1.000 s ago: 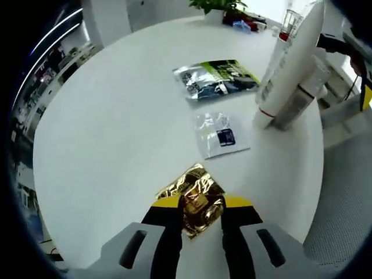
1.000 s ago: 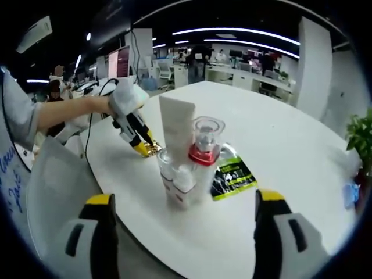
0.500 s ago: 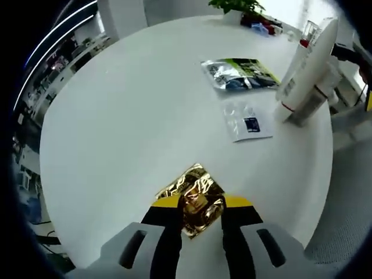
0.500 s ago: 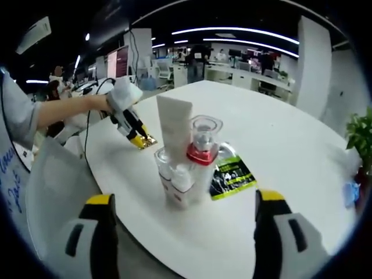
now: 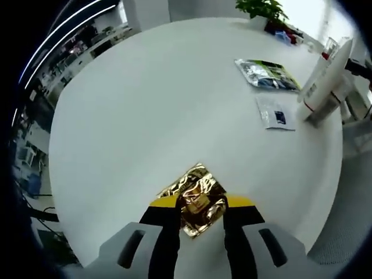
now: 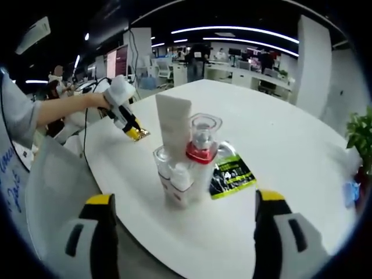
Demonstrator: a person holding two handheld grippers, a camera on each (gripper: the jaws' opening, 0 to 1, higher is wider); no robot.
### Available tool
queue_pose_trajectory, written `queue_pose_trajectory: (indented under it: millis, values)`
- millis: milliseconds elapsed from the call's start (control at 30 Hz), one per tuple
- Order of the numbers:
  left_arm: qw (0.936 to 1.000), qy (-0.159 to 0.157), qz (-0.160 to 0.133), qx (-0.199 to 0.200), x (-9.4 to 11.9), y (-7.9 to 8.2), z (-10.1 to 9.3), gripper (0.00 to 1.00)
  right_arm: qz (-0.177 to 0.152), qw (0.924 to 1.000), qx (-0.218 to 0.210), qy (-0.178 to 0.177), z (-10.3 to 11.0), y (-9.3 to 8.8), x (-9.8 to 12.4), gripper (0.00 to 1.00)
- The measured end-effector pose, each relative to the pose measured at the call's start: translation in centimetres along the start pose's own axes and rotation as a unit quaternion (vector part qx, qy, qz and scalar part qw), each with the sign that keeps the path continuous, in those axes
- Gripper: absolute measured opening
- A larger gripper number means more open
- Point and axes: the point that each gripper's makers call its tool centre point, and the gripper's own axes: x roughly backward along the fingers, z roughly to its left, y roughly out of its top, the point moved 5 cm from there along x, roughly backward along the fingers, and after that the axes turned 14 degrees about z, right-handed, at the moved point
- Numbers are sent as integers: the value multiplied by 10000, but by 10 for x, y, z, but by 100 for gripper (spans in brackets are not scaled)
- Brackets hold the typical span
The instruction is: Arrange the skincare products in the storage area until every visible bottle or jar stands upright without overlapping.
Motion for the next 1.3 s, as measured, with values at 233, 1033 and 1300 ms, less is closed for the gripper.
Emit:
queue_pose_trajectory:
  millis: [233,1033,1300]
  values:
    - [10000,40,-28,31,2,0,-1,32,4,10000,17,20,1,-1,-1,100]
    - [9874,-308,-661,-1402,8,81,-103,38,-50,10000,5,-28,1,0,4,100]
    - [9825,-445,-641,-1691,-4,98,-123,37,-84,9999,-47,-80,-1,-1,8,100]
